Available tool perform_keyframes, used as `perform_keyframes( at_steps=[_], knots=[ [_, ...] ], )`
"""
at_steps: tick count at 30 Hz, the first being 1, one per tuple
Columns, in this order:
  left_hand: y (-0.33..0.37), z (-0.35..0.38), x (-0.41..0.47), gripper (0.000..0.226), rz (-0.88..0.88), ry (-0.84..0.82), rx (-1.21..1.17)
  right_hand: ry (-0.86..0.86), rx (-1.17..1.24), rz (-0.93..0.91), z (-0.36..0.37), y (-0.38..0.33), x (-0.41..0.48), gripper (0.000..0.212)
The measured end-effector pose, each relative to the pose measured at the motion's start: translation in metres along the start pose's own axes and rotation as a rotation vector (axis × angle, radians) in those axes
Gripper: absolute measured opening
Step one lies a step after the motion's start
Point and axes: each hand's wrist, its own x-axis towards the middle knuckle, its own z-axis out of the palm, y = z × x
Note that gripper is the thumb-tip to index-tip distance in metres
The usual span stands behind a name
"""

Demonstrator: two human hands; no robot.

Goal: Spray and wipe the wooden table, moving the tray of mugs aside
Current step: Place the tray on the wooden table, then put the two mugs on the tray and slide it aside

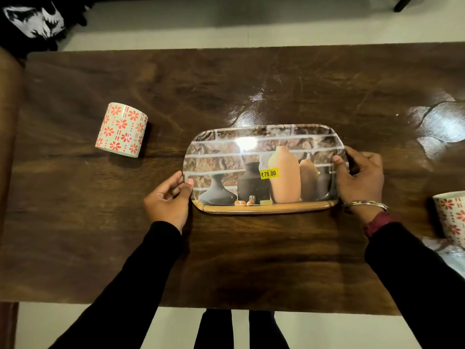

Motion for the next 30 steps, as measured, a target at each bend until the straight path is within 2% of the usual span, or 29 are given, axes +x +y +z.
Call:
perform_keyframes(
  at_steps=[5, 9, 12, 18, 22, 27, 28, 30],
  knots=[
    [0.007, 0.003, -0.009, 0.033, 0.017, 0.076, 0.004, 0.014, 0.089, 0.040, -0.004, -0.001, -0.004, 0.049],
    [0.019, 0.003, -0.024, 0.028, 0.278, 0.199, 0.132, 0.040, 0.139, 0.074, -0.008, 0.006, -0.007, 0.050],
    [0.025, 0.010, -0.040, 0.028, 0.442, 0.141, 0.188, 0.098, 0.208, 0.123, -0.013, 0.014, -0.011, 0.048],
    [0.025, 0.057, -0.082, 0.023, 0.751, -0.053, 0.306, 0.185, 0.354, 0.206, -0.037, 0.037, -0.032, 0.038],
    [0.024, 0.102, -0.120, 0.025, 0.815, -0.210, 0.320, 0.188, 0.262, 0.135, -0.062, 0.053, -0.053, 0.039],
    [0.025, 0.179, -0.183, 0.027, 0.937, -0.581, 0.321, 0.297, 0.478, 0.489, -0.098, 0.076, -0.065, 0.039],
    [0.025, 0.196, -0.196, 0.028, 0.955, -0.689, 0.335, 0.344, 0.559, 0.583, -0.106, 0.078, -0.068, 0.044],
    [0.027, 0.228, -0.222, 0.027, 0.973, -0.824, 0.357, 0.427, 0.804, 0.823, -0.121, 0.076, -0.076, 0.074]
  ],
)
